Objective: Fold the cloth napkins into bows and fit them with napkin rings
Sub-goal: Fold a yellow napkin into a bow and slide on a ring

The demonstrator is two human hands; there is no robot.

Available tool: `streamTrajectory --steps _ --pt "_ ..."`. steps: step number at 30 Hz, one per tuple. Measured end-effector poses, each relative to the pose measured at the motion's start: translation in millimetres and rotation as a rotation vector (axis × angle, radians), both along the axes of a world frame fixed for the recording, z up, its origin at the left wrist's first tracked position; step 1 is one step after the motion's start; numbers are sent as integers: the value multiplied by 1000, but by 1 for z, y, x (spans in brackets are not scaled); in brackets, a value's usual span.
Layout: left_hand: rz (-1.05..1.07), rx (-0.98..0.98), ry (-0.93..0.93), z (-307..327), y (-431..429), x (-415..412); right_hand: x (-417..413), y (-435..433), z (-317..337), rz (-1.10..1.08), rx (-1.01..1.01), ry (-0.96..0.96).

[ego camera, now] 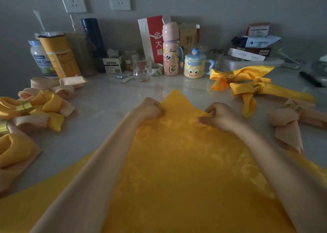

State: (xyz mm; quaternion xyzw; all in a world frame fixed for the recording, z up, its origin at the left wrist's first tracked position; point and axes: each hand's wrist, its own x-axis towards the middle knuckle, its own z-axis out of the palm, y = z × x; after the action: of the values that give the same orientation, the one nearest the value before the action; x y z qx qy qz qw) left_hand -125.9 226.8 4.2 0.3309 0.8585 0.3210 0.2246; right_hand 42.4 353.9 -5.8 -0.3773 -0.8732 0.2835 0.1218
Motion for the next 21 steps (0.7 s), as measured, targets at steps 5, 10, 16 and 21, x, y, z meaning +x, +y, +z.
streamTrajectory --steps 5,10,16,21 --pt "14 25 -38 -3 1 -2 -1 1 -6 -33 36 49" --pt "-38 -126 -20 12 5 -3 -6 8 2 -34 -70 22" --pt "-144 -293 -113 20 6 0 2 3 27 57 -213 -191" --pt "-67 -205 -65 15 7 4 -2 3 15 26 -68 -173"
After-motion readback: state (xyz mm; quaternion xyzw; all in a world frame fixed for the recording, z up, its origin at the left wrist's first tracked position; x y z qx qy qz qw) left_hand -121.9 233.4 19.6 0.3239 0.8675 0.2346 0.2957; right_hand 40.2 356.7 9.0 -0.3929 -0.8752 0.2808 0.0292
